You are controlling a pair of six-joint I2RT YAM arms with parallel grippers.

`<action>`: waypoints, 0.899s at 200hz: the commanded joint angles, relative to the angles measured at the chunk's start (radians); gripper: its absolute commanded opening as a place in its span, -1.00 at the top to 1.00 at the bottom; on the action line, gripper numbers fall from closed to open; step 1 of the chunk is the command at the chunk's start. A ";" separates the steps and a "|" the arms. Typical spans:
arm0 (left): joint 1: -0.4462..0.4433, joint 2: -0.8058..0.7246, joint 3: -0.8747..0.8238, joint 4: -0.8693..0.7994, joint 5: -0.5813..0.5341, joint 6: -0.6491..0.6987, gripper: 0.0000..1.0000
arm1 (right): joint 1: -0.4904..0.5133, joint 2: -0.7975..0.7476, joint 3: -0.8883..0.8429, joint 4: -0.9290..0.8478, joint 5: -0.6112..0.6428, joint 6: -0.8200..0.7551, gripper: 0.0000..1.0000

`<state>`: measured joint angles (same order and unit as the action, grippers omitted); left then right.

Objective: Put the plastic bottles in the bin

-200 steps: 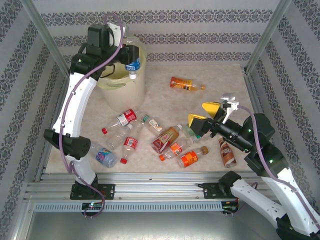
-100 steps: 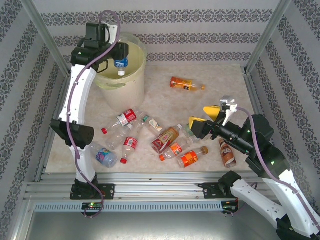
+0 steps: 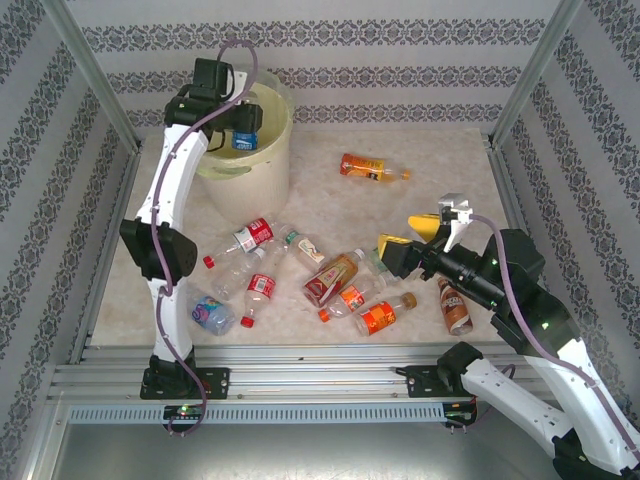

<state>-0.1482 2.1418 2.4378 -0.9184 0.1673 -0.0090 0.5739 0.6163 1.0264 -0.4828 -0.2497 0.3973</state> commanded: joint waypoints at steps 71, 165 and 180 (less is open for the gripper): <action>0.012 0.026 -0.103 -0.029 0.054 0.015 -0.30 | 0.007 0.030 -0.010 0.005 0.061 0.051 -0.96; 0.016 -0.064 -0.102 -0.025 0.053 -0.029 -1.00 | 0.006 0.079 -0.020 -0.064 0.141 0.088 -0.96; 0.015 -0.090 -0.099 -0.020 0.049 -0.040 -1.00 | 0.006 0.079 -0.027 -0.086 0.175 0.096 -0.96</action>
<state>-0.1482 2.1448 2.3337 -0.9306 0.2268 -0.0242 0.5739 0.6991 1.0157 -0.5217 -0.1574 0.4664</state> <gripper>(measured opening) 0.995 0.982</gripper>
